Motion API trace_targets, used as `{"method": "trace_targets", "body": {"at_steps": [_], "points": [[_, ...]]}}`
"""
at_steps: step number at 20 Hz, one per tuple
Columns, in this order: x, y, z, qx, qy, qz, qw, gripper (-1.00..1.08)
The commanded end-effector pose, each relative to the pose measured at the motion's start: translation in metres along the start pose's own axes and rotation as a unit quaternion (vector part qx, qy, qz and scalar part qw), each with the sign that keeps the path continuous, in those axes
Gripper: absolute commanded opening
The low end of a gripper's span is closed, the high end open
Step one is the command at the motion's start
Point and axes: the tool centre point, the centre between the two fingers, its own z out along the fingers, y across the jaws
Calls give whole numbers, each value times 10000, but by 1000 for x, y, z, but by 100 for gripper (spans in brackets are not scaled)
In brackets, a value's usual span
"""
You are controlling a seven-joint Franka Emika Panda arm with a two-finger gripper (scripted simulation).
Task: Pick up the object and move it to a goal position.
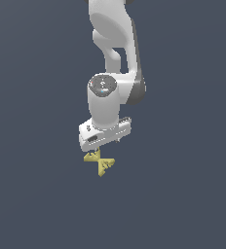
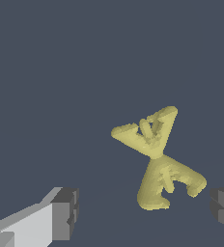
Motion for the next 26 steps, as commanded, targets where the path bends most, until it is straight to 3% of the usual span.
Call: {"method": "trace_targets", "body": {"at_steps": [1,14,26], "points": [[1,8,9,5,-16,-308,9995,100],[1,38,47,54,-63,-1561,9877,100],[0,45,57,71,-70,-1834,9830,100]]}}
